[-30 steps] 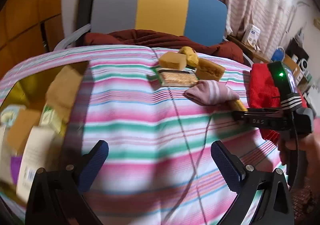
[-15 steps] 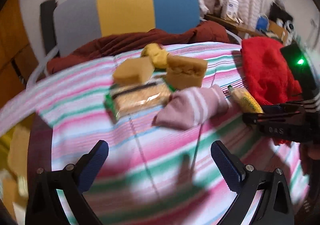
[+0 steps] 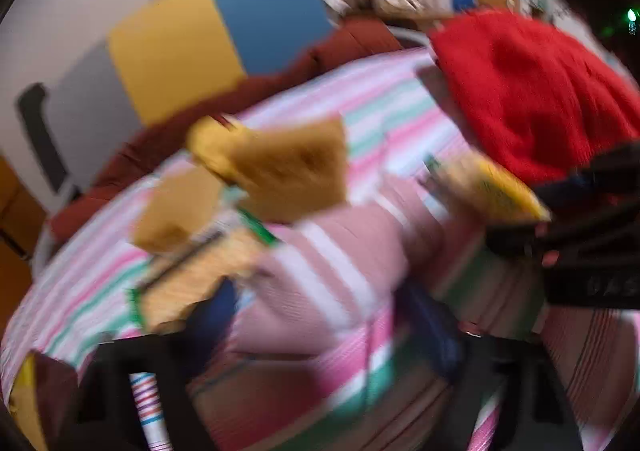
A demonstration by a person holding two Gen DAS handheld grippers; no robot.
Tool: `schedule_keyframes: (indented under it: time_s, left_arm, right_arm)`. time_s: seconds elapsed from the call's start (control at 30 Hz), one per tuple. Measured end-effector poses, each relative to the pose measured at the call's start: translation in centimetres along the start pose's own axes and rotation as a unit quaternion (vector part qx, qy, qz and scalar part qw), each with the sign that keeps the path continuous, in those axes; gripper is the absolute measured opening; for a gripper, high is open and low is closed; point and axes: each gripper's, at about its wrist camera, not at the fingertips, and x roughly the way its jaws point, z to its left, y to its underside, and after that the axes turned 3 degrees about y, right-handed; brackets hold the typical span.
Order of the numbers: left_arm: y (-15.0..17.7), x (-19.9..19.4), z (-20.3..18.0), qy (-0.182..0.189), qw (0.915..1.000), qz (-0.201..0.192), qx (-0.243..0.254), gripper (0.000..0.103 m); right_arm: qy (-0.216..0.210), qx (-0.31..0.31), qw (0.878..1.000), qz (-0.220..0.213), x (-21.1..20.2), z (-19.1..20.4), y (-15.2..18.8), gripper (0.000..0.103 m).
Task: Organize objects
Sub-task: 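Grasp the WEIDAN cracker packet with the right tool while the left tool grasps the pink striped sock, then lift the cracker packet and pink sock toward the gold tray with both tools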
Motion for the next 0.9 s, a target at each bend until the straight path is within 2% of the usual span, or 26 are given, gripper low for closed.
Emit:
schedule_keyframes:
  time_s: [0.03,0.1,0.2,0.3,0.4,0.57,0.77,0.9]
  left_arm:
    - [0.0,-0.2,0.1,0.006,0.9999,-0.009,-0.004,0.071]
    - [0.2,-0.3,0.6,0.025,0.9995,-0.013,-0.014,0.058]
    - [0.5,-0.6,1.2,0.023,0.9991,-0.021,-0.030,0.049]
    - [1.2,-1.3,0.9,0.007,0.9991,-0.032,-0.026,0.042]
    - [2.3,-2.1,0.9,-0.010,0.9988,-0.038,-0.029,0.041]
    - [4.2,-3.7,2.4,0.000,0.9964,-0.041,-0.074,0.041]
    - [6.3,-5.5,3.6,0.003,0.9904,-0.050,-0.129,0.041]
    - [7.8,-6.8,4.5,0.005,0.9833,-0.059,-0.172,0.041]
  right_arm:
    - [-0.001,0.001,1.000,0.000,0.2,-0.2,-0.2,0.049]
    - [-0.001,0.001,1.000,0.000,0.5,-0.3,-0.4,0.049]
    - [-0.003,0.005,1.000,-0.001,0.7,-0.4,-0.5,0.049]
    - [-0.006,0.009,1.000,-0.003,0.7,-0.5,-0.4,0.049]
    - [-0.003,0.007,1.000,-0.006,0.7,-0.2,-0.4,0.049]
    - [-0.005,0.008,1.000,-0.012,0.8,-0.2,-0.4,0.050]
    - [0.000,-0.006,1.000,-0.022,0.3,0.2,-0.1,0.048]
    - [-0.015,-0.030,0.999,-0.031,0.0,1.4,0.1,0.048]
